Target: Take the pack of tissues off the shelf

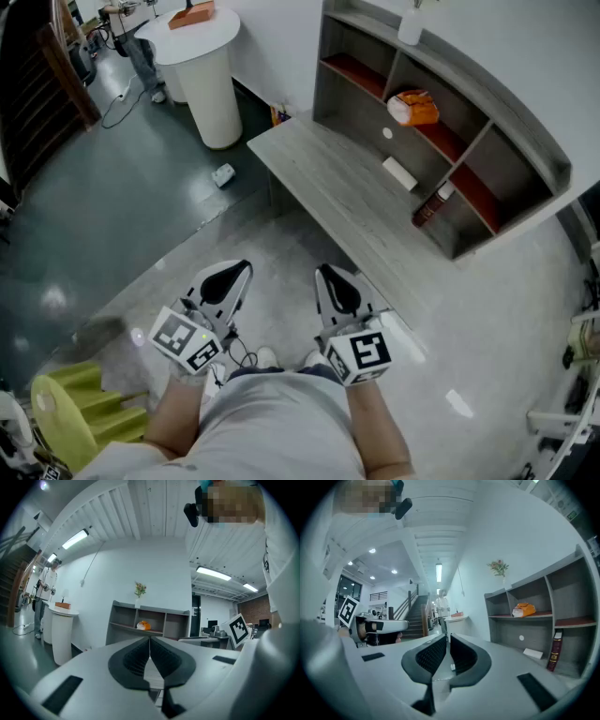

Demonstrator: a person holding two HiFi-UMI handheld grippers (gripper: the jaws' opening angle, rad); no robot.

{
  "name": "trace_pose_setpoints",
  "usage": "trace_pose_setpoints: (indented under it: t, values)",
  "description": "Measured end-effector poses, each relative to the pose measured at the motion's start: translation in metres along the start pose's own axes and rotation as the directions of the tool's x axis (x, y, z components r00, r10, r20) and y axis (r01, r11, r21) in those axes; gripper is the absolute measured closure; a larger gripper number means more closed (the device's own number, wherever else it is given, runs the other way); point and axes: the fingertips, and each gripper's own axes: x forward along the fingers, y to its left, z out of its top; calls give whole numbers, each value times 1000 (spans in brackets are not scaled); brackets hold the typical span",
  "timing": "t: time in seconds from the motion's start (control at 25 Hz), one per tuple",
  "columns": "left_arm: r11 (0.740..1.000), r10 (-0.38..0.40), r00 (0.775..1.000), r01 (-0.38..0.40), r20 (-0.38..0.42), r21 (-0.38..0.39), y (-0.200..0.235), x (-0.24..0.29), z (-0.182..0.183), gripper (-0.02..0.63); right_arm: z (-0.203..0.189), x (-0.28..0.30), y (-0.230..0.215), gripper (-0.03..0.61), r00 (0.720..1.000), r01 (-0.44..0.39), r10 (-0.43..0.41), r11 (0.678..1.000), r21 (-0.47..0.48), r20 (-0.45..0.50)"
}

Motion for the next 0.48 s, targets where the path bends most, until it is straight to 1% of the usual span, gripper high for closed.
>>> trace_pose_setpoints:
  t: [0.12,0.2,0.4,0.48]
  values:
    - [1000,-7,1000,7,8,-6,13,-10,1,595,2,9,15,540,1000,9,-9,999,-32,-1]
    - [1000,-9,1000,10,10,-10,22,-18,2,595,4,17,24,540,1000,11,-11,999,-35,1]
    - [999,-23,1000,23,7,-25,44,-36,-3,595,-3,36,42,540,999,34,-34,999,-16,5]
    - [999,-27,1000,27,0,-31,51,-42,-8,596,-6,41,47,540,999,49,-49,999,23,20]
